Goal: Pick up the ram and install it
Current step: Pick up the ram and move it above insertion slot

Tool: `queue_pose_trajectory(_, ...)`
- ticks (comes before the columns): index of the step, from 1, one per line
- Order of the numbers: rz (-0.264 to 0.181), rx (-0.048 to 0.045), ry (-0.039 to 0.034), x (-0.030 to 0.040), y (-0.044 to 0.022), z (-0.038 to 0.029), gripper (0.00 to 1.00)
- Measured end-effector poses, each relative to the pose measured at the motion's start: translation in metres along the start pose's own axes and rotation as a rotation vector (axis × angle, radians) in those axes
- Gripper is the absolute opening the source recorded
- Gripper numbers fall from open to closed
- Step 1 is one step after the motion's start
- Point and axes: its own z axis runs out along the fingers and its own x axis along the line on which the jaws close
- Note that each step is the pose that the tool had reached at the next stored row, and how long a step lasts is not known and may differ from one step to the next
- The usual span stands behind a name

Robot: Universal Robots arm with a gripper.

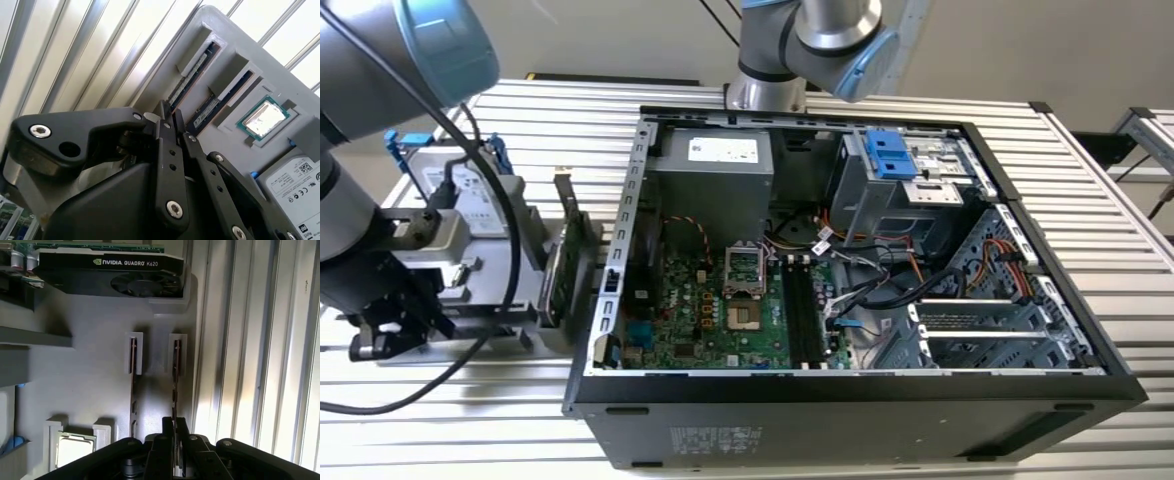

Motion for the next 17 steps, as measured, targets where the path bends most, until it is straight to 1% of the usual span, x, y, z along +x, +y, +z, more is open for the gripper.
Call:
queue_pose_trajectory(10, 0.0, 0.0, 0.0, 0.0007, 0.0003, -0.0114, 0.0)
queue_pose_trajectory(14, 0.0, 0.0, 0.0, 0.0008, 0.0004, -0.0147, 0.0)
queue_pose_trajectory(17, 0.0, -0.0002, 0.0001, 0.0009, 0.0004, -0.0158, 0.0)
